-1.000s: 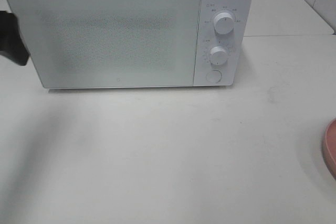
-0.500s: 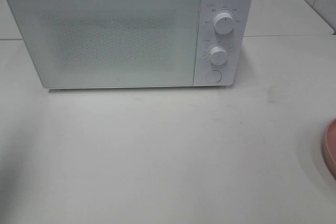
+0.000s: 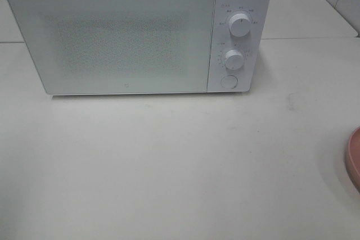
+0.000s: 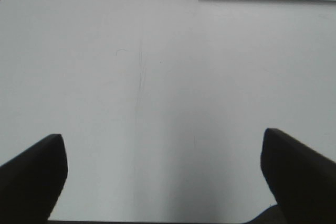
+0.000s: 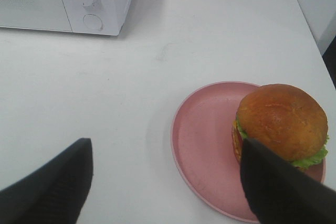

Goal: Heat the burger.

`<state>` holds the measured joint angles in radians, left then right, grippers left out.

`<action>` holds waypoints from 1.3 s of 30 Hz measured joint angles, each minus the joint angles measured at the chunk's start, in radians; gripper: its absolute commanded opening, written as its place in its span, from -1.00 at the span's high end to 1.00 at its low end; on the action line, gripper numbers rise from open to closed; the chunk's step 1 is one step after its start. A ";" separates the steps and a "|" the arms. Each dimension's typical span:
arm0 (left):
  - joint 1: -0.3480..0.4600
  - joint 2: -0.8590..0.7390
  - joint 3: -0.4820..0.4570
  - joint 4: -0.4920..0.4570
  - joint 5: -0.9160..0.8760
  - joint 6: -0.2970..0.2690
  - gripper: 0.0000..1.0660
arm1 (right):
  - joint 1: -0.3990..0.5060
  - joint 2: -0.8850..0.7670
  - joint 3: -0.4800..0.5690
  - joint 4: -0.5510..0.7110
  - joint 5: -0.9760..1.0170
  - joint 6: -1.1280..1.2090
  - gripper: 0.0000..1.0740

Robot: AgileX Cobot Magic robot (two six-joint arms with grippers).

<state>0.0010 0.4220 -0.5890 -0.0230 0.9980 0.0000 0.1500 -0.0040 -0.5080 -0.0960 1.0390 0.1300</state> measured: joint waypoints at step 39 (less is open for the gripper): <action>0.000 -0.427 0.089 -0.001 0.039 0.083 -0.71 | 0.000 0.000 0.000 0.000 0.000 -0.001 -0.40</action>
<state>0.0010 -0.0050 -0.5000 -0.0240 1.0370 0.0830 0.1500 -0.0040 -0.5080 -0.0960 1.0390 0.1290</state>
